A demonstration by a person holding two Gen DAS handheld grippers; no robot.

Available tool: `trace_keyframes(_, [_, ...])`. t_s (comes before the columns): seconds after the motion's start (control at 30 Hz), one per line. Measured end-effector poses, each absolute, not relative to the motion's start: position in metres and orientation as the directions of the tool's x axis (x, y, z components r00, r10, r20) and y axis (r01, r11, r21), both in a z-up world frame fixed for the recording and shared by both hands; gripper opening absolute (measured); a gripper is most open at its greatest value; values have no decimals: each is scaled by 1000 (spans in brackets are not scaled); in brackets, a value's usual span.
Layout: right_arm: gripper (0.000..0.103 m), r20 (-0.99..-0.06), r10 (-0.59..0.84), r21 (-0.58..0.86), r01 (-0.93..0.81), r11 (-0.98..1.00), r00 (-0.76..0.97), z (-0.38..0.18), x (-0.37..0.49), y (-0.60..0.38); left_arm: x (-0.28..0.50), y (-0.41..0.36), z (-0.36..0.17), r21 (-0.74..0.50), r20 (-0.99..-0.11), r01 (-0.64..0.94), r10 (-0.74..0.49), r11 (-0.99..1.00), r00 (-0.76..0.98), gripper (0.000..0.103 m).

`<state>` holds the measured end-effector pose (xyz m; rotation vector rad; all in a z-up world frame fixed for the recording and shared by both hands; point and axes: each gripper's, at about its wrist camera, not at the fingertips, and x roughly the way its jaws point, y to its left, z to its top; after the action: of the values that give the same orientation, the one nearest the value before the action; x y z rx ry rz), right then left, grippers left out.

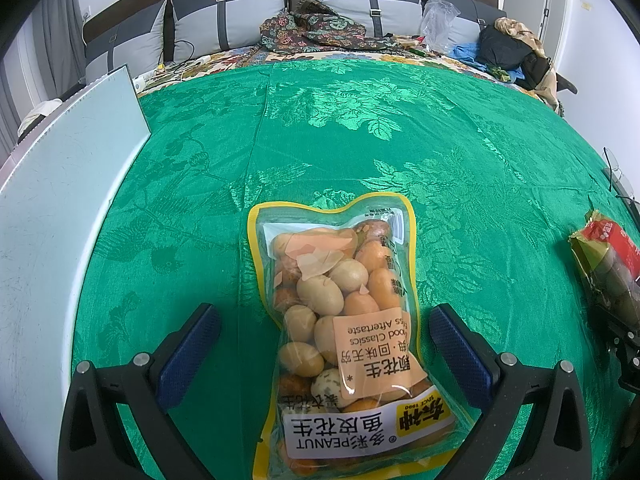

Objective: Organize snacks
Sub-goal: 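Carry both packets into the white box and open both tools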

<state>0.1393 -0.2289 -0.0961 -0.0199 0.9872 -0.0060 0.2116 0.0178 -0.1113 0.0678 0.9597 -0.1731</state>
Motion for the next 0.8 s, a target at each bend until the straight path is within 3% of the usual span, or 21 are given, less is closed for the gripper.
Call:
trace_keyframes(0.13, [91,-880,-1,-14,-24,1000,475,-95,147,-228,226,11,-109,-24,-882,163,-97,986,460,102])
trace_keyframes(0.17, [89,-894,7,-5,-27,1000,448,-93,150,-229,229,9,-106,-26,-892,174,-102,984,440,88])
trace_keyframes(0.2, [86,-904,34,25,-26,999,427,-91,152,-231,228,7,-101,-24,-889,189,-107,982,444,63])
trace_keyframes(0.27, [79,-910,94,96,-17,995,404,-83,154,-236,225,7,-95,-67,-901,214,-152,974,407,55])
trace_keyframes(0.57, [75,-844,312,341,-13,940,436,-17,123,-230,157,46,-52,-341,-820,150,-372,928,435,55])
trace_keyframes(0.7, [76,-805,360,386,-46,922,471,15,117,-205,121,86,-2,-458,-732,112,-445,882,516,55])
trace_keyframes(0.8, [76,-775,404,402,-114,909,486,43,116,-171,100,132,40,-476,-678,91,-431,875,596,55])
